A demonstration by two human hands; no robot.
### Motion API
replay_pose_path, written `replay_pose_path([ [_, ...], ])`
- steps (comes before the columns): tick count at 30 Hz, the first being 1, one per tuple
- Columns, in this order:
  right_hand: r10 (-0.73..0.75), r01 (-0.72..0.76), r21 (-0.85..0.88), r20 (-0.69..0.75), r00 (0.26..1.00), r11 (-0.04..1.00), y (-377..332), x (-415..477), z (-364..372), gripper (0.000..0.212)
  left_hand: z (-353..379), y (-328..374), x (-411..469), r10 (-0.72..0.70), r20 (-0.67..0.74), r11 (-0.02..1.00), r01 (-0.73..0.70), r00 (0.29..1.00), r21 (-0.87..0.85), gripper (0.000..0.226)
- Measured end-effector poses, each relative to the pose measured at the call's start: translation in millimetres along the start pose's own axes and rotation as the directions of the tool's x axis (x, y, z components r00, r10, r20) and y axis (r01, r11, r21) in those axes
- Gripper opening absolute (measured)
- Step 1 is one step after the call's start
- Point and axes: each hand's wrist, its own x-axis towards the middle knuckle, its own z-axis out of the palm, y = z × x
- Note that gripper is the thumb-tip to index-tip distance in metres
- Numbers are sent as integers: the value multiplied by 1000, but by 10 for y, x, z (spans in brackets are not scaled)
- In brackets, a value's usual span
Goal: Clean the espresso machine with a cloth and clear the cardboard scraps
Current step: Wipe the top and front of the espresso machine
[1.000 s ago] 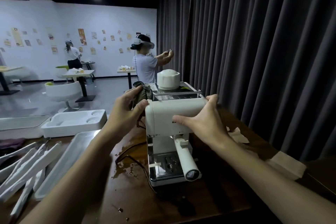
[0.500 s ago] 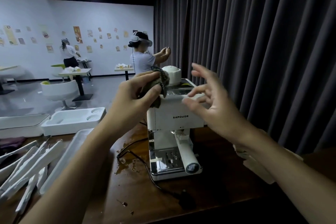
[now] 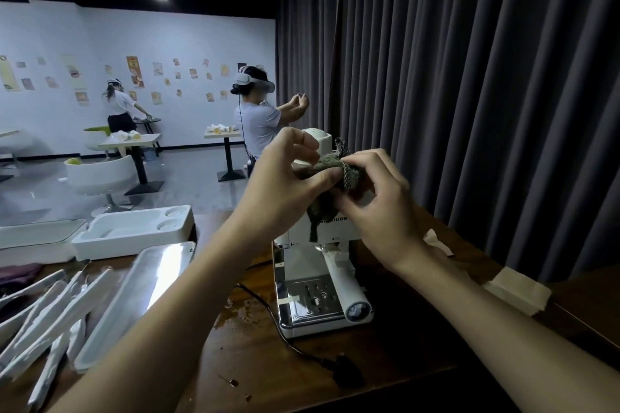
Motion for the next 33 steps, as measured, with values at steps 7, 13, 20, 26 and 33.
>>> replay_pose_path([
  [7, -32, 55, -290, 84, 996, 955, 244, -150, -28, 38, -356, -250, 62, 38, 163, 941, -90, 986, 327, 35],
  [13, 9, 75, -402, 204, 979, 913, 142, -247, -21, 63, -322, -440, 39, 13, 246, 970, -72, 969, 233, 30],
  [20, -71, 121, -332, 156, 985, 935, 65, -204, 120, 27, -384, -540, 79, -34, 262, 999, 22, 964, 49, 36],
  [26, -126, 157, -394, 104, 987, 906, 331, -281, -81, 16, -438, -666, 13, -76, 324, 990, 31, 943, 141, 45],
  [33, -35, 35, -346, 6, 999, 938, 256, -308, -12, 34, -547, -750, 11, -47, 495, 994, -8, 868, 110, 65],
])
